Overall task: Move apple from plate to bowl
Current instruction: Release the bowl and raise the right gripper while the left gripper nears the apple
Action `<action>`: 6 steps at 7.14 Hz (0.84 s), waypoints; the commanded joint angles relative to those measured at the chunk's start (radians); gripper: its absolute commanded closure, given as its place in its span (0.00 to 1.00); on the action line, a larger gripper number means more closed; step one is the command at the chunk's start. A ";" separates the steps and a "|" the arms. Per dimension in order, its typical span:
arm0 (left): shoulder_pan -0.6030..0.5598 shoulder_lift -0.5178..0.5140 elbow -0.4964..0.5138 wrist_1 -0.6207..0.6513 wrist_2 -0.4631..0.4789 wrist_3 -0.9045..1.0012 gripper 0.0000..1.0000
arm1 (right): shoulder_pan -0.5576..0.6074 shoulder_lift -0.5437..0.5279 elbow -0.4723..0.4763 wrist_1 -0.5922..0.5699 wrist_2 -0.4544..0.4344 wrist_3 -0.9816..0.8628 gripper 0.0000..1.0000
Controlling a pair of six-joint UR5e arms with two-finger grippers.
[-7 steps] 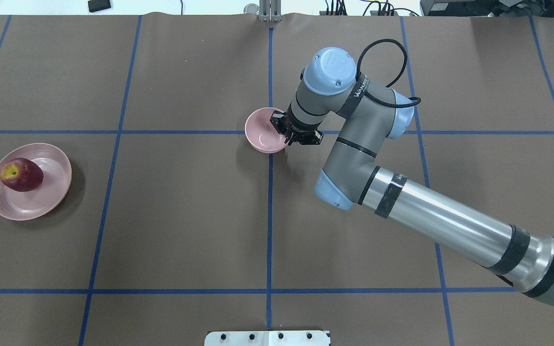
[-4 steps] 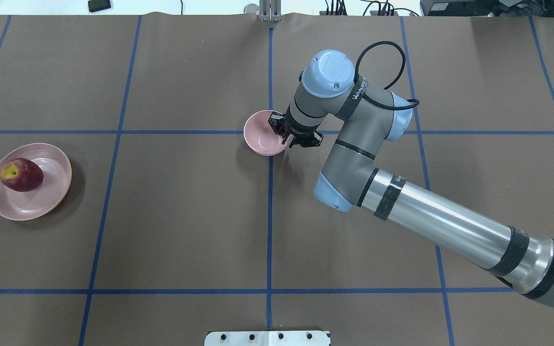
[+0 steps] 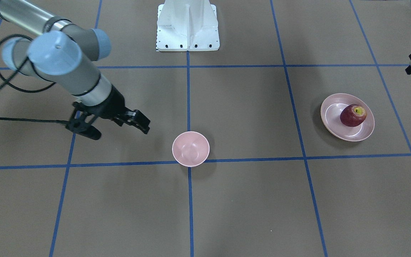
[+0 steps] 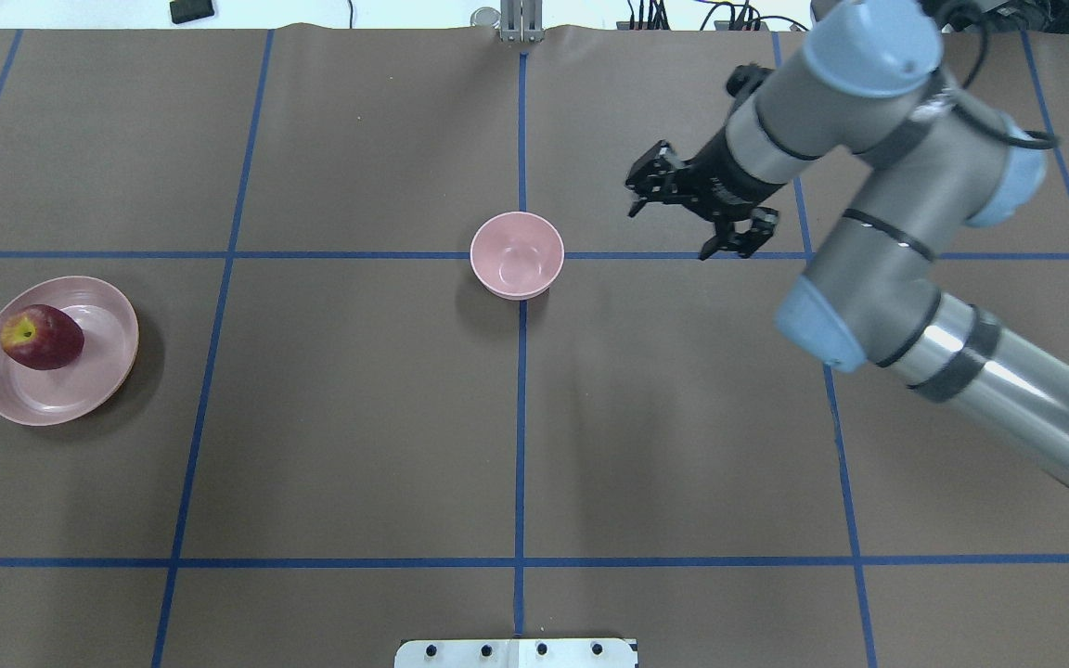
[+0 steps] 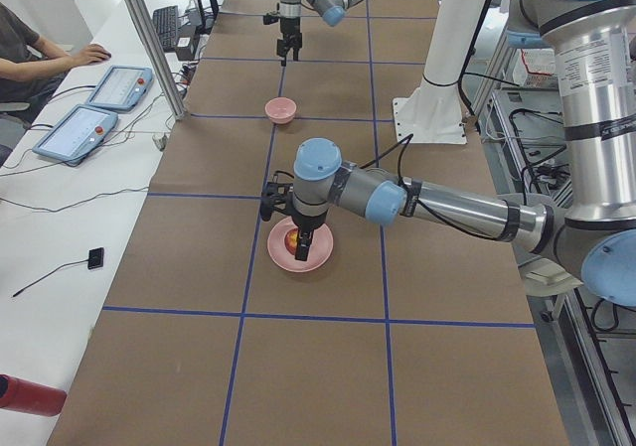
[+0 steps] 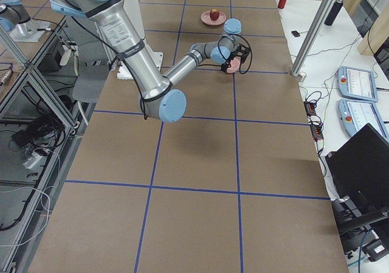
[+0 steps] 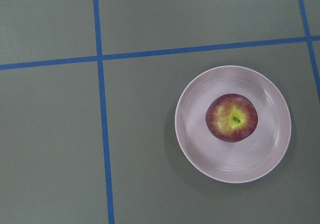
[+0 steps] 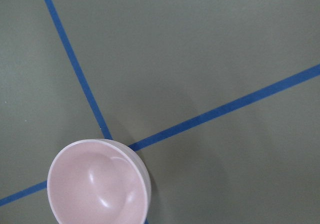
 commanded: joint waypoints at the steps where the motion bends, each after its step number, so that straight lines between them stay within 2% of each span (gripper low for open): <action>1: 0.165 -0.135 0.067 0.002 0.017 -0.148 0.02 | 0.158 -0.293 0.179 -0.011 0.107 -0.270 0.00; 2: 0.240 -0.176 0.083 0.001 0.104 -0.237 0.02 | 0.215 -0.430 0.203 -0.004 0.107 -0.476 0.00; 3: 0.279 -0.177 0.109 -0.004 0.147 -0.243 0.02 | 0.261 -0.501 0.209 -0.002 0.107 -0.618 0.00; 5: 0.293 -0.177 0.233 -0.178 0.154 -0.255 0.02 | 0.332 -0.611 0.203 -0.001 0.105 -0.808 0.00; 6: 0.295 -0.169 0.240 -0.190 0.154 -0.253 0.02 | 0.332 -0.633 0.201 0.001 0.093 -0.840 0.00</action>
